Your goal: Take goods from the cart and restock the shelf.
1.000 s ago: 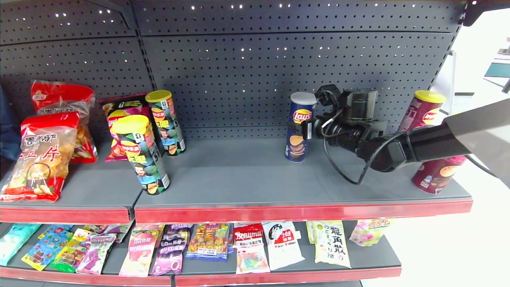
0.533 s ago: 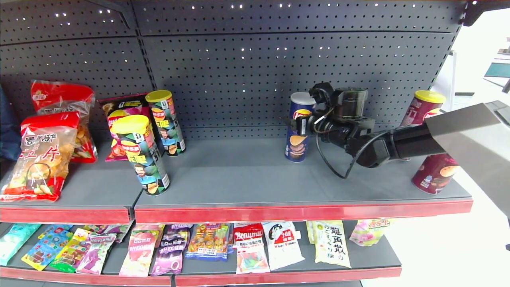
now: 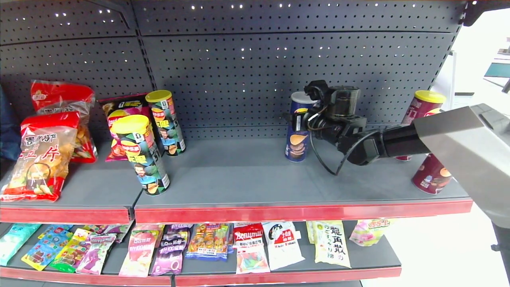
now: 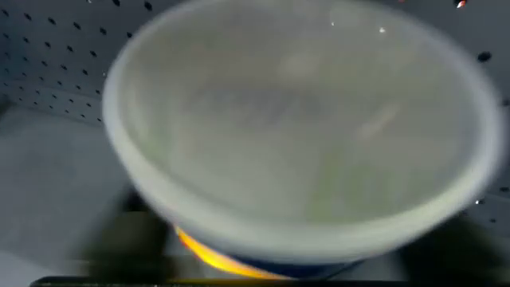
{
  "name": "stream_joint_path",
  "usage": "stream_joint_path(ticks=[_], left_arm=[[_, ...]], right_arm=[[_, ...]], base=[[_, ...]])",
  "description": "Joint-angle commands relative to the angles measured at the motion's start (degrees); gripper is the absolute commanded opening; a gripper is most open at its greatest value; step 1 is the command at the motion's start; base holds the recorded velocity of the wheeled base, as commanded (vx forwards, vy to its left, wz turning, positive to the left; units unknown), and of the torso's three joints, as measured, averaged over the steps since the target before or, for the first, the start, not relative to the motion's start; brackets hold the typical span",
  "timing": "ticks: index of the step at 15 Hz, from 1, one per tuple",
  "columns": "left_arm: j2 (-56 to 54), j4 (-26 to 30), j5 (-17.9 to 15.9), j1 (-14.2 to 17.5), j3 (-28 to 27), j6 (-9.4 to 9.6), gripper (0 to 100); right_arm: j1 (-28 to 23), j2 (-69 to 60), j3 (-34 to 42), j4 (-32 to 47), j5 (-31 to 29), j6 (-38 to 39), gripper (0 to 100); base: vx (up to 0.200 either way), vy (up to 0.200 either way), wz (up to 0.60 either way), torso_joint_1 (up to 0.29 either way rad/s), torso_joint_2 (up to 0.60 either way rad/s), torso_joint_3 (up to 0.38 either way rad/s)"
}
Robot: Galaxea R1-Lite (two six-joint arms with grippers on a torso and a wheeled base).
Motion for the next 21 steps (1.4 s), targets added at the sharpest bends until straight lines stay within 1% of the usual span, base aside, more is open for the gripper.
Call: stream_joint_path(ticks=[1, 3, 5, 6, 10, 11, 13, 14, 16, 17, 19, 21], left_arm=[[-0.1, 0.01, 0.01, 0.02, -0.02, 0.0, 0], [-0.1, 0.01, 0.01, 0.02, -0.02, 0.0, 0], [-0.18, 0.01, 0.01, 0.02, -0.02, 0.0, 0], [-0.18, 0.01, 0.01, 0.02, -0.02, 0.0, 0], [-0.1, 0.01, 0.01, 0.02, -0.2, 0.0, 0], [0.08, 0.01, 0.01, 0.02, -0.29, 0.0, 0], [0.17, -0.08, 0.01, 0.02, -0.29, 0.0, 0], [0.17, -0.08, 0.01, 0.02, -0.29, 0.0, 0], [0.17, -0.08, 0.01, 0.02, -0.37, 0.0, 0], [0.17, -0.08, 0.01, 0.02, -0.37, 0.0, 0], [-0.1, -0.08, 0.01, 0.02, -0.37, -0.09, 0], [-0.18, -0.08, 0.01, 0.02, -0.37, -0.09, 0]], right_arm=[[0.94, -0.3, 0.34, 0.0, -1.07, 0.03, 0], [2.61, -2.49, 2.36, 0.09, -3.8, 1.26, 0], [4.19, -5.75, 6.05, 0.09, -6.0, 1.61, 0], [5.42, -8.12, 8.95, 0.0, -7.93, 1.7, 0], [9.29, -14.62, 15.98, 0.0, -17.42, 4.86, 0], [9.64, -15.15, 16.86, 0.0, -18.48, 5.3, 0], [12.36, -17.0, 20.81, -0.09, -23.49, 9.96, 0], [13.59, -17.44, 22.4, -1.23, -24.54, 10.75, 0], [15.35, -16.64, 25.74, -8.44, -25.86, 9.87, 0], [16.14, -16.47, 27.67, -10.46, -26.12, 8.99, 0], [17.2, -16.56, 30.66, -13.01, -26.21, 8.02, 0], [17.46, -16.64, 30.75, -13.1, -26.3, 7.32, 0]], base=[[0.0, 0.0, 0.0, 0.0, 0.0, 0.0], [0.0, 0.0, 0.0, 0.0, 0.0, 0.0], [0.0, 0.0, 0.0, 0.0, 0.0, 0.0], [0.0, 0.0, 0.0, 0.0, 0.0, 0.0], [0.0, 0.0, 0.0, 0.0, 0.0, 0.0], [0.0, 0.0, 0.0, 0.0, 0.0, 0.0], [0.0, 0.0, 0.0, 0.0, 0.0, 0.0], [0.0, 0.0, 0.0, 0.0, 0.0, 0.0], [0.0, 0.0, 0.0, 0.0, 0.0, 0.0], [0.0, 0.0, 0.0, 0.0, 0.0, 0.0], [0.0, 0.0, 0.0, 0.0, 0.0, 0.0], [0.0, 0.0, 0.0, 0.0, 0.0, 0.0]])
